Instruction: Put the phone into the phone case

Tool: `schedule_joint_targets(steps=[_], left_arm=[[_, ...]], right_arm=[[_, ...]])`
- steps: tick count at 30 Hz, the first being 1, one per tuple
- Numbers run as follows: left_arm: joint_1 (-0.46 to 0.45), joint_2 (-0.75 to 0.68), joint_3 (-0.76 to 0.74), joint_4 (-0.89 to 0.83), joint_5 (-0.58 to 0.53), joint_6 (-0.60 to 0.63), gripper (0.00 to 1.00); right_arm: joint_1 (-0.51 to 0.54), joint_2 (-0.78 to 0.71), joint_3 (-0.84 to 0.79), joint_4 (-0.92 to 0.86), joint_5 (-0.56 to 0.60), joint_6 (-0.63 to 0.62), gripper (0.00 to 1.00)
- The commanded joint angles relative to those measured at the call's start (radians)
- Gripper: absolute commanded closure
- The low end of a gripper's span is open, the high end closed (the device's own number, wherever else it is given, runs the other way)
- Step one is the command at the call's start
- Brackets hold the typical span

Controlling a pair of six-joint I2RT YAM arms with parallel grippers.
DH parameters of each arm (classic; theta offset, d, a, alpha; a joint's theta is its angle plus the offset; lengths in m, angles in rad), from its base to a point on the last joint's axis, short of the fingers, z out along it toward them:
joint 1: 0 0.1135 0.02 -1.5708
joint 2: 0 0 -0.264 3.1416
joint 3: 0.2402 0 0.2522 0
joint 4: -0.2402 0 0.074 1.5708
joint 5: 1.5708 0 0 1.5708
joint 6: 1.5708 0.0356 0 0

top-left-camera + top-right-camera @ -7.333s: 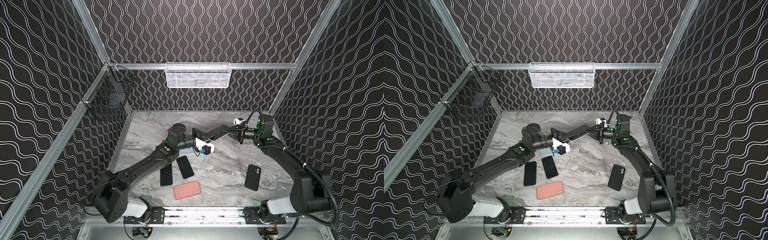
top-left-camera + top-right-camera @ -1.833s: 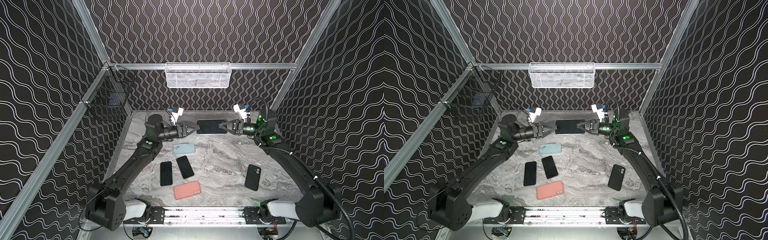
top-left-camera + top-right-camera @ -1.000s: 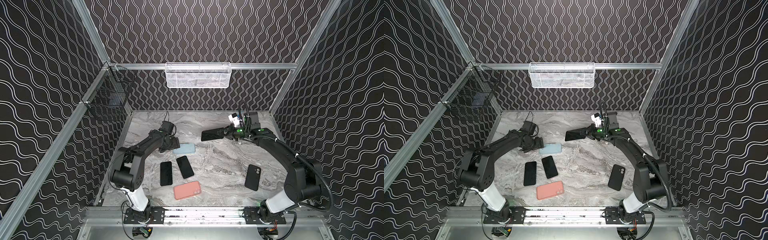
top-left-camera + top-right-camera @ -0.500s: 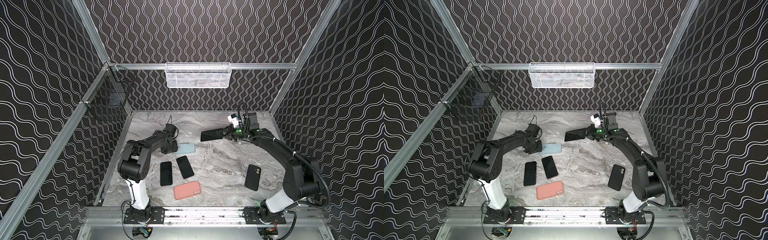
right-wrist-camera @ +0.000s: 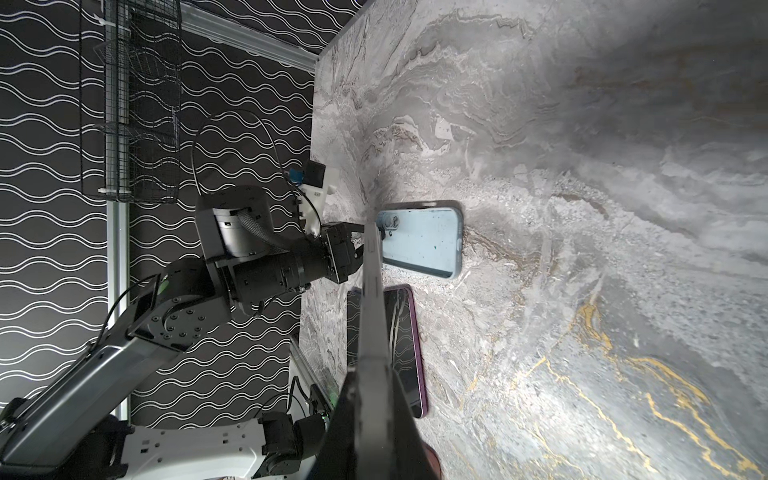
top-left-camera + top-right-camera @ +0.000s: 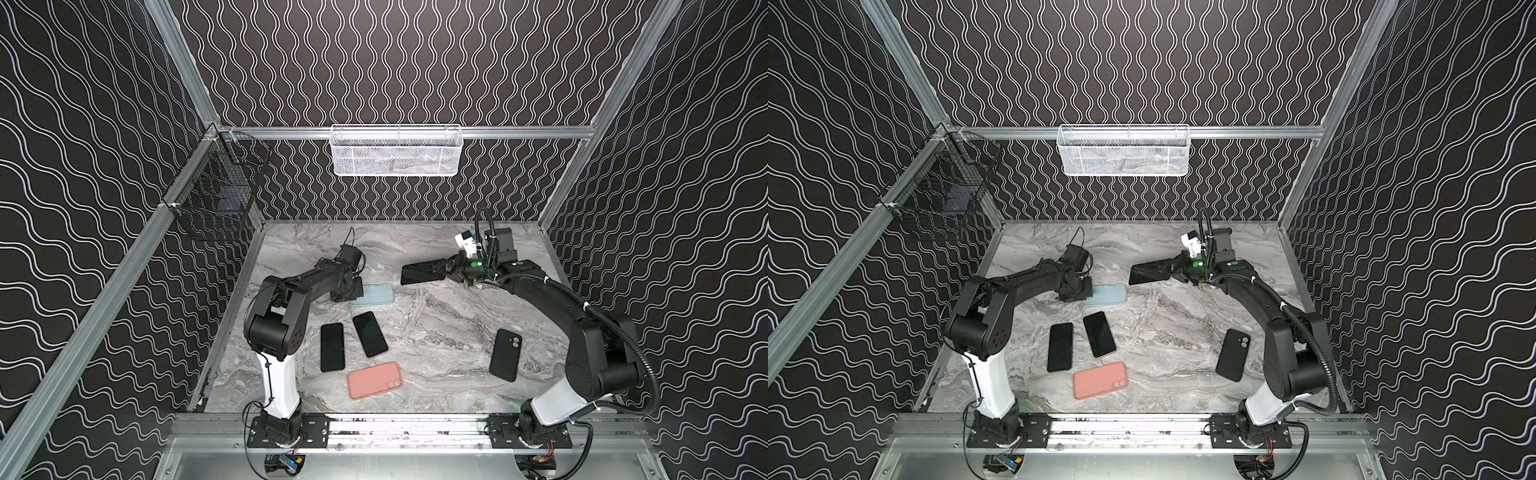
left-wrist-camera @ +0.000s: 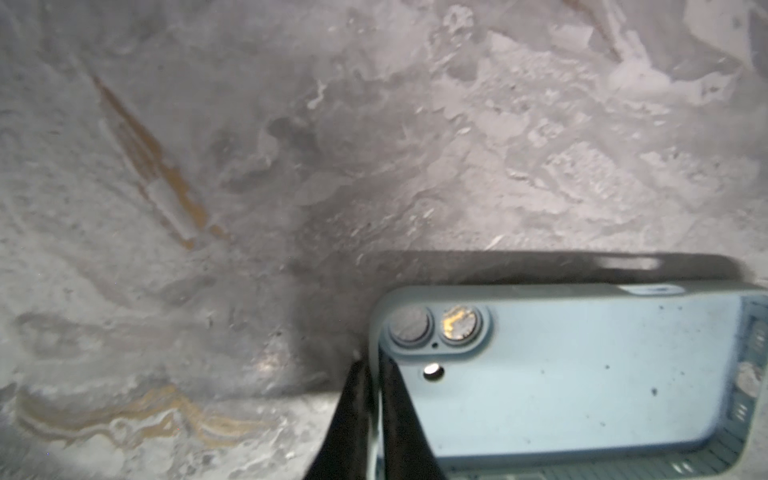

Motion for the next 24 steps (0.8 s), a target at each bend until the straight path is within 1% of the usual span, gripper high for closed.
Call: schedule_joint_targets(steps=[1,8,11,15,18,22,24], left_arm=[[-0.021,0.017,-0.003,-0.021,0.079,-0.012,0.91],[-0.103,0.04,0.074,-0.037,0.096,-0.028,0.92],[-0.132,0.052,0.093,-0.027,0.131,-0.061,0.92],[-0.144,0.053,0.073,0.03,0.199,-0.125,0.9],[-0.146,0.042,0.066,0.053,0.218,-0.151,0.88],[-0.146,0.018,0.066,0.067,0.235,-0.156,0.75],[-0.146,0.0,0.068,0.068,0.241,-0.146,0.61]], right_arm=[[-0.001,0.006,-0.005,0.046,-0.011,0.003,1.0],[-0.011,0.041,-0.025,0.048,0.004,-0.015,1.0],[-0.017,0.065,-0.026,0.04,0.014,-0.03,1.0],[-0.017,0.084,-0.046,0.053,0.029,-0.042,1.0],[-0.016,0.106,-0.06,0.06,0.041,-0.048,1.0],[-0.007,0.143,-0.064,0.076,0.03,-0.047,1.0],[0.001,0.161,-0.057,0.081,0.022,-0.049,1.0]])
